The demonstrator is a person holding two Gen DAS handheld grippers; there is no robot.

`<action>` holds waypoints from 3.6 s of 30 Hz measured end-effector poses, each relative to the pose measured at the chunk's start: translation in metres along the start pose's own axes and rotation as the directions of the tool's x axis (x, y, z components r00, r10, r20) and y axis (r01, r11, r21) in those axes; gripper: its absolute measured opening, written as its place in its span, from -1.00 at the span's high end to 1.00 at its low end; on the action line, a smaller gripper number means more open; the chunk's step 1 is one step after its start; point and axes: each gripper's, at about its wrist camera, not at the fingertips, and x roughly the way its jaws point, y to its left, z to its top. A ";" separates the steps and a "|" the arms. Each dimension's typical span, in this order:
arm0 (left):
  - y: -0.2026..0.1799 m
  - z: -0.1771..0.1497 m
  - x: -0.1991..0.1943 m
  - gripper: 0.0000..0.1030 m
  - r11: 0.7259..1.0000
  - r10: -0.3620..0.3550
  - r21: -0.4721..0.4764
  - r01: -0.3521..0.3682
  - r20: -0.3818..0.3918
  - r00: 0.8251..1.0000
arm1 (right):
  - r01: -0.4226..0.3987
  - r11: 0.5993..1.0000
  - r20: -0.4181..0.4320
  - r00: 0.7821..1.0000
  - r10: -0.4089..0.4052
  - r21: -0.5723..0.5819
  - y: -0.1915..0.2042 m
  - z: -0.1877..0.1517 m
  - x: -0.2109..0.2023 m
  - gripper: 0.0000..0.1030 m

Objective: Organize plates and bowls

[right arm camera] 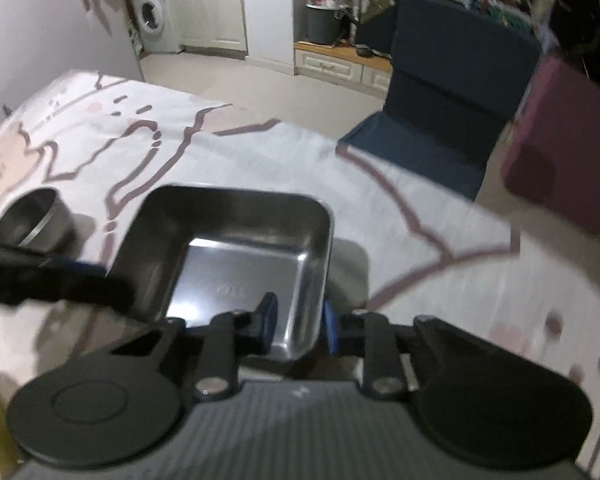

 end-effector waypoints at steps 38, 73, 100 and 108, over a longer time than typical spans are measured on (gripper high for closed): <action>-0.053 0.006 -0.098 0.86 0.938 0.122 0.320 -0.136 0.062 0.991 | 0.074 0.933 0.138 0.982 -0.130 0.352 0.060 -0.027 -0.098 0.86; 0.120 -0.096 -0.358 0.86 0.937 0.227 0.224 -0.268 0.190 0.955 | -0.100 0.984 0.188 0.980 0.072 0.144 0.339 -0.061 -0.148 0.78; 0.197 -0.093 -0.312 0.85 0.917 0.351 0.182 -0.354 0.053 0.935 | -0.115 0.982 0.048 0.993 0.109 0.147 0.396 -0.064 -0.083 0.71; 0.208 -0.088 -0.300 0.78 0.898 0.393 0.202 -0.391 0.032 0.919 | -0.115 0.981 0.023 0.993 0.113 0.157 0.406 -0.059 -0.070 0.70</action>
